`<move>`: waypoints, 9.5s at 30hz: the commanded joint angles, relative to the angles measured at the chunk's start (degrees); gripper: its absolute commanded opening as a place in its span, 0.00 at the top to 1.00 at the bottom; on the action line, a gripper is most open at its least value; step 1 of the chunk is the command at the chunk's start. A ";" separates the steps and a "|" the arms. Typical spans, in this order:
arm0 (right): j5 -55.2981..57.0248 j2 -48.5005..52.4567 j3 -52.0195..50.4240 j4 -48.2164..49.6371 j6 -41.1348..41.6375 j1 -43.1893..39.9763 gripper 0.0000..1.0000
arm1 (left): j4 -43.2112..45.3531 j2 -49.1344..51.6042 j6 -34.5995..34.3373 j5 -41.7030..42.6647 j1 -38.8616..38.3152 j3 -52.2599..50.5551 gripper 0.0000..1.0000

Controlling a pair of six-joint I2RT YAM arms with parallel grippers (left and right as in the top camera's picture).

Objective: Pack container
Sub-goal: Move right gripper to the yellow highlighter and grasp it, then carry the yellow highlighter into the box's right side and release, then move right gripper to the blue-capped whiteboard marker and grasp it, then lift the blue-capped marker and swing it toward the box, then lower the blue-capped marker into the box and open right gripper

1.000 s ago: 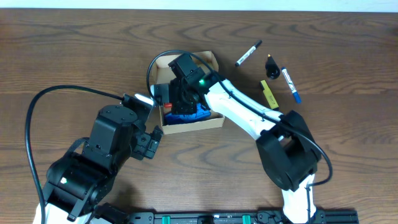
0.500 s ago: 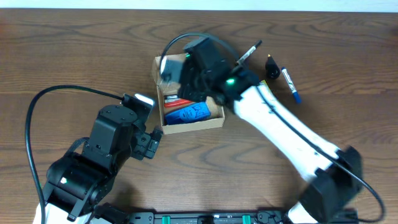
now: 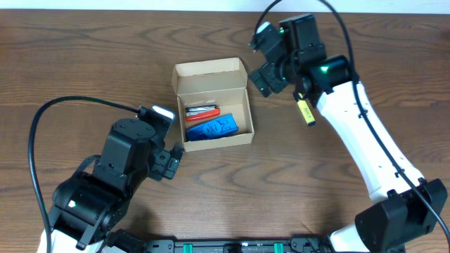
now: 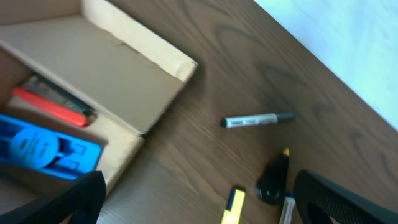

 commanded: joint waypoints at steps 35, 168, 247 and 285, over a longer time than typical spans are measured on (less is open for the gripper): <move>2.71 15.02 -23.67 24.37 12.79 -13.33 0.19 | -0.20 0.02 1.01 0.42 0.04 0.70 0.05; 21.03 -4.00 -10.80 11.08 39.06 1.77 0.44 | -0.20 0.02 1.01 0.42 0.02 0.70 0.05; -10.71 -0.33 -9.99 12.33 9.81 -19.80 0.99 | -0.20 0.02 1.01 0.42 0.04 0.70 0.05; -7.56 14.82 -10.01 16.70 -40.83 18.29 0.98 | -0.20 0.02 1.01 0.42 0.04 0.70 0.05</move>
